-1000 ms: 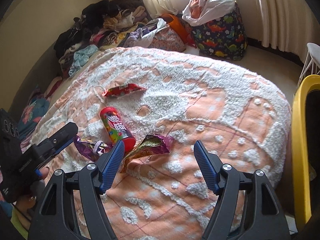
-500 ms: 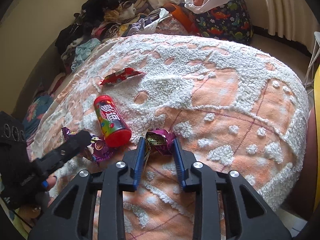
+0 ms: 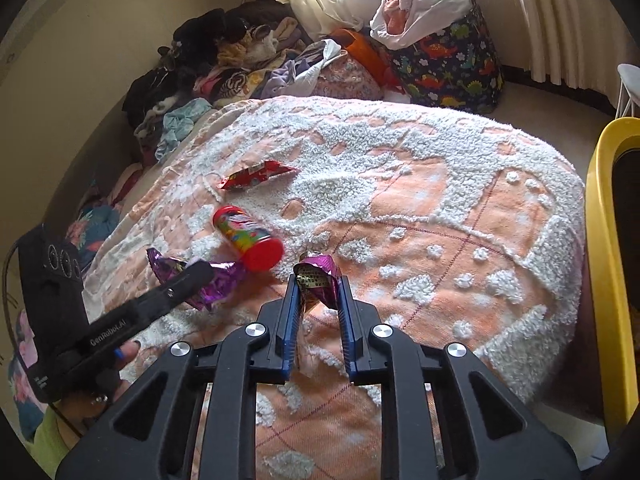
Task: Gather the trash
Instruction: 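Grasp the purple wrapper with the left tool while the right tool grasps the pink-gold wrapper, then carry both wrappers with both tools over the yellow-rimmed bin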
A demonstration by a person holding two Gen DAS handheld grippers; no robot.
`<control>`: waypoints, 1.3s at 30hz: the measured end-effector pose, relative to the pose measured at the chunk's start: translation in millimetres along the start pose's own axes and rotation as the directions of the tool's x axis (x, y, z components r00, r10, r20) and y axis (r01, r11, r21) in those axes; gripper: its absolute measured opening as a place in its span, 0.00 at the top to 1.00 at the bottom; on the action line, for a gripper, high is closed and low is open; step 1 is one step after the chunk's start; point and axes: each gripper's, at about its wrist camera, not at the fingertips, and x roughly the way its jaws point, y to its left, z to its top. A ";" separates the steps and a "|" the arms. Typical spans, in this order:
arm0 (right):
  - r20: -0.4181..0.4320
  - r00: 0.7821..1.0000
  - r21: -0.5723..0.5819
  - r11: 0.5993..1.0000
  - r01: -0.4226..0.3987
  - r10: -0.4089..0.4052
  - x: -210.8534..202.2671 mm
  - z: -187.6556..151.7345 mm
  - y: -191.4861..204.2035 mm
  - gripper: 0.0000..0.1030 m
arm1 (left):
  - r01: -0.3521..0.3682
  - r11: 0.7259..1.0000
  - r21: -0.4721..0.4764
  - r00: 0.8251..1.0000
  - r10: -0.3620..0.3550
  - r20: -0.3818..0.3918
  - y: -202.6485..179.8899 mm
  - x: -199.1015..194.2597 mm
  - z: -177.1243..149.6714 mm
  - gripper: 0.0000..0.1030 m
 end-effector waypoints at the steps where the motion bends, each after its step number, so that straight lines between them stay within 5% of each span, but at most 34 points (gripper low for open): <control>1: 0.004 1.000 -0.004 1.000 0.001 -0.001 -2.3 0.3 0.2 0.83 | 0.001 1.000 0.004 1.000 -0.001 0.007 -1.6 -2.2 0.9 0.80; 39: 0.197 0.977 0.092 0.994 0.059 -0.077 -125.4 9.5 -57.7 0.83 | 0.071 0.970 0.232 0.996 -0.080 0.030 -108.2 -21.1 -8.7 0.80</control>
